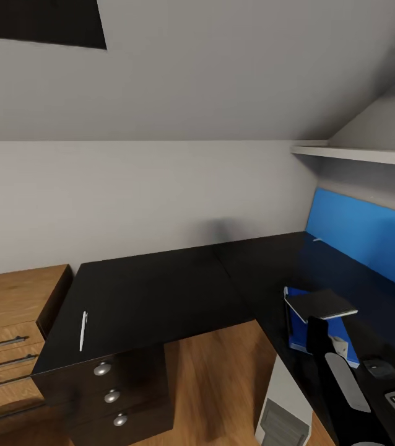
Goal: In the bedroom, organize the workspace by keeping the computer under the desk, ensuring the monitor is on the desk, placing the keyboard on the desk next to the monitor, placing the mouse on the desk next to the keyboard, moving the folder from the swivel chair onto the desk next to the mouse, stacking the notebook on top of the folder with the pen on top of the notebook, and positioning the swivel chair next to the desk.
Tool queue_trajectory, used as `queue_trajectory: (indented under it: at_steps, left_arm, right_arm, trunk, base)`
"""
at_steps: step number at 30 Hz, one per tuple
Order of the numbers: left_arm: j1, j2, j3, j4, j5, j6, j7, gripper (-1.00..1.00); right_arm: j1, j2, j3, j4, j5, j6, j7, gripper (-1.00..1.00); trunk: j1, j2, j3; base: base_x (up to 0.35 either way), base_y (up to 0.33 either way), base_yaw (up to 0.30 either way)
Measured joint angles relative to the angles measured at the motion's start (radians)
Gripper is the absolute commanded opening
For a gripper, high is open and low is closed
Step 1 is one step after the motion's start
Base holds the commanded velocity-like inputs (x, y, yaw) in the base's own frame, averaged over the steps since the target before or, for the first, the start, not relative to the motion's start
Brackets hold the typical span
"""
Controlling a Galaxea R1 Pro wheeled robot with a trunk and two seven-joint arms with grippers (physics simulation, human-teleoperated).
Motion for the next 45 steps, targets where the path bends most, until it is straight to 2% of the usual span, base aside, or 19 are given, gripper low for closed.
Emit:
queue_trajectory:
  at_steps: [3,4,14,24,31,36,40,41,44,45]
  left_arm:
    - [0.000,0.000,0.000,0.000,0.000,0.000,0.000,1.00]
    - [0.000,0.000,0.000,0.000,0.000,0.000,0.000,1.00]
    - [0.000,0.000,0.000,0.000,0.000,-0.001,0.000,1.00]
    - [0.000,0.000,-0.001,0.000,0.000,0.000,0.000,1.00]
    - [0.000,0.000,-0.001,0.000,0.000,-0.001,0.000,1.00]
    - [0.000,0.000,-0.002,0.000,0.000,0.000,0.000,1.00]
    - [0.000,0.000,-0.003,0.000,0.000,0.001,0.002,1.00]
    - [0.000,0.000,-0.003,0.000,0.000,0.001,0.003,1.00]
    - [0.000,0.000,-0.002,0.000,0.000,0.001,0.004,1.00]
    - [0.000,0.000,-0.002,0.000,0.000,0.001,0.004,1.00]
  right_arm:
    - [0.000,0.000,0.000,0.000,0.000,0.000,-0.001,-1.00]
    - [0.000,0.000,0.000,0.000,0.000,0.000,-0.001,1.00]
    - [0.000,0.000,0.000,-0.001,-0.001,-0.001,-0.004,1.00]
    - [0.000,0.000,-0.001,-0.002,-0.001,-0.001,-0.004,1.00]
    - [0.000,0.002,0.006,-0.009,0.001,-0.004,0.009,1.00]
    - [0.000,0.005,0.022,-0.047,0.010,-0.004,0.030,1.00]
    - [0.000,0.006,0.044,-0.067,0.045,-0.004,0.049,1.00]
    - [0.000,0.007,0.055,-0.074,0.095,-0.005,0.085,1.00]
    - [0.003,0.009,0.072,-0.076,0.148,-0.005,0.132,1.00]
    - [0.007,0.010,0.092,-0.080,0.185,-0.006,0.157,1.00]
  trunk:
    - [0.000,0.000,0.000]
    - [0.000,0.000,0.000]
    - [0.000,0.000,0.000]
    - [0.001,0.000,0.000]
    - [0.000,0.000,0.000]
    - [-0.019,0.035,0.016]
    - [-0.034,0.063,0.028]
    - [-0.038,0.070,0.031]
    - [-0.050,0.091,0.041]
    - [-0.054,0.098,0.044]
  base:
    - [0.000,0.000,0.000]
    - [0.000,0.000,0.000]
    - [-0.009,0.000,0.000]
    - [-0.286,0.000,0.000]
    - [-0.068,0.000,0.000]
    - [-0.007,0.000,0.000]
    - [-0.002,0.000,0.000]
    - [0.000,0.000,0.000]
    - [0.000,0.000,0.000]
    - [0.000,0.000,0.000]
